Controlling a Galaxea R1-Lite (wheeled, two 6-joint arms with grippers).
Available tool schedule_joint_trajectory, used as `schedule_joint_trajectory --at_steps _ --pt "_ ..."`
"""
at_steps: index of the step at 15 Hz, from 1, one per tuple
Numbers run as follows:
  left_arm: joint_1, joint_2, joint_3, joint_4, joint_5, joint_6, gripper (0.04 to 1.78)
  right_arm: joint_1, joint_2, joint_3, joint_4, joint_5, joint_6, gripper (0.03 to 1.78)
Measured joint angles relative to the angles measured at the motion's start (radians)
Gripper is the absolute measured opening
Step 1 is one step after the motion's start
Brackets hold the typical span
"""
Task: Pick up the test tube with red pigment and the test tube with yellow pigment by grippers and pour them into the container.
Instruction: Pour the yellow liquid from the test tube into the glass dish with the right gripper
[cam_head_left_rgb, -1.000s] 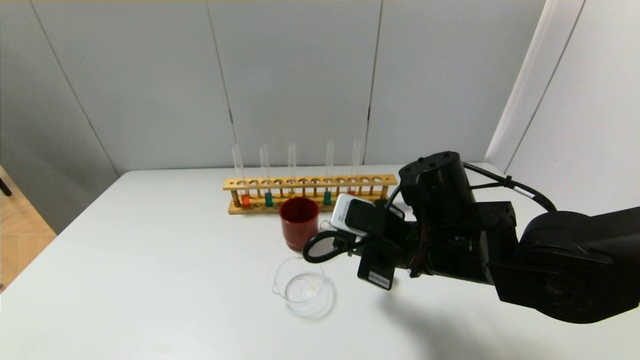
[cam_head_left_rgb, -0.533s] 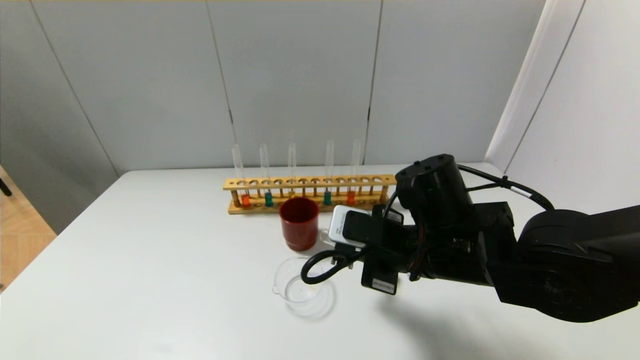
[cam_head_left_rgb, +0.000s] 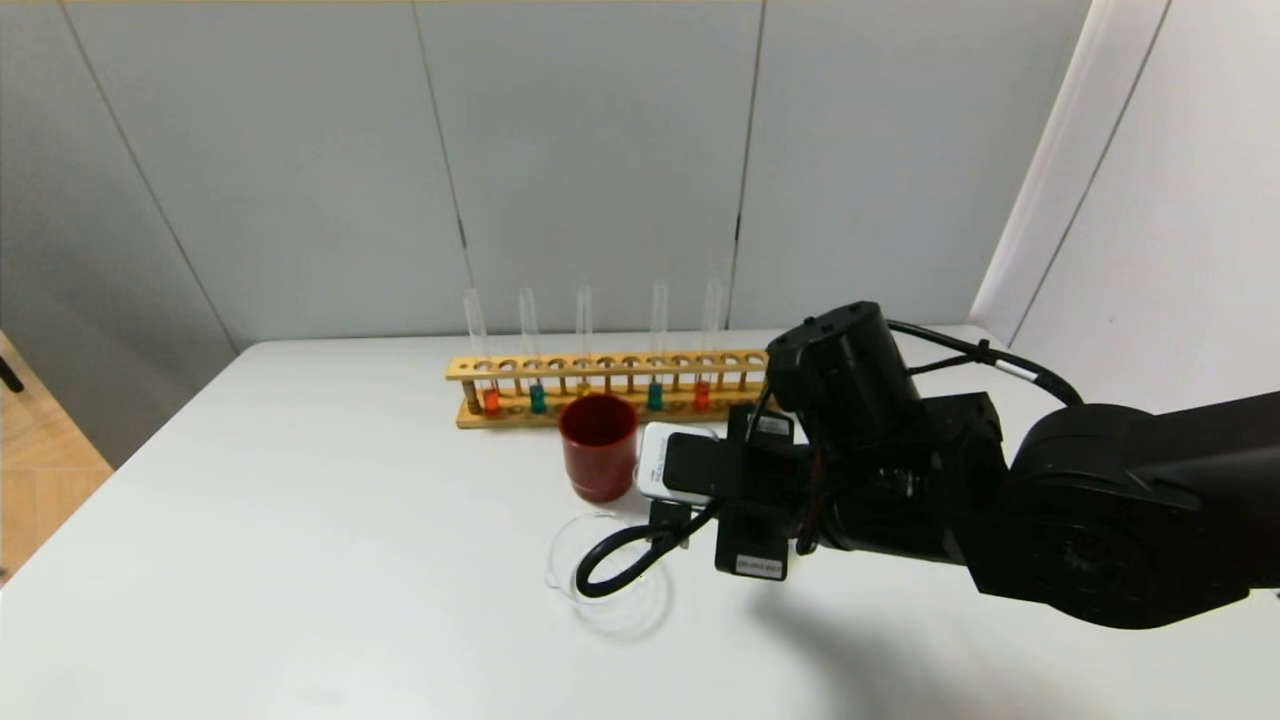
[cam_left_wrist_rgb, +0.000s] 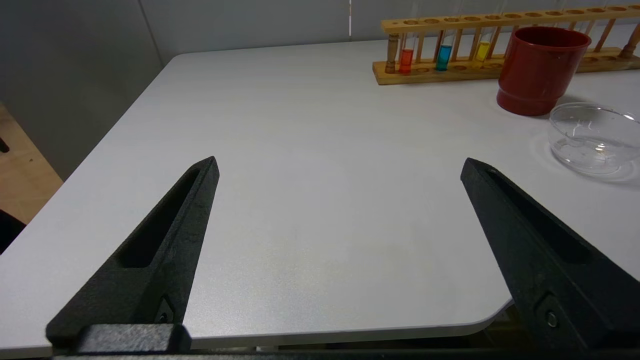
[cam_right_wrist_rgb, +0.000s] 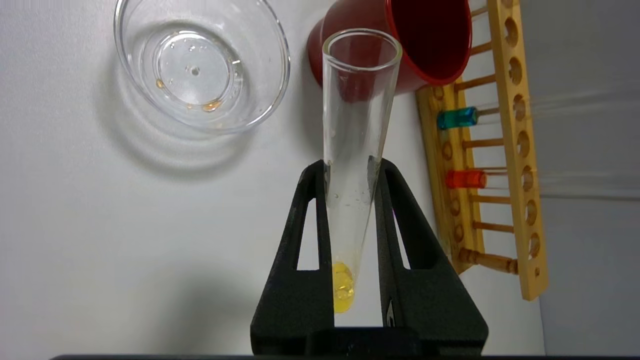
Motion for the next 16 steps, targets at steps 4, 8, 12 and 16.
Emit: schedule_joint_trajectory --at_steps 4,8,12,16 --pt "0.000 0.000 0.000 -0.001 0.000 0.000 1.71 0.008 0.013 -0.049 0.052 -0.002 -0.068 0.27" --pt "0.000 0.000 0.000 0.000 0.000 0.000 1.71 0.026 0.036 -0.113 0.078 -0.047 -0.113 0.27" --pt "0.000 0.000 0.000 0.000 0.000 0.000 1.71 0.066 0.061 -0.161 0.113 -0.098 -0.123 0.27" --pt "0.000 0.000 0.000 0.000 0.000 0.000 1.71 0.077 0.067 -0.157 0.114 -0.123 -0.146 0.27"
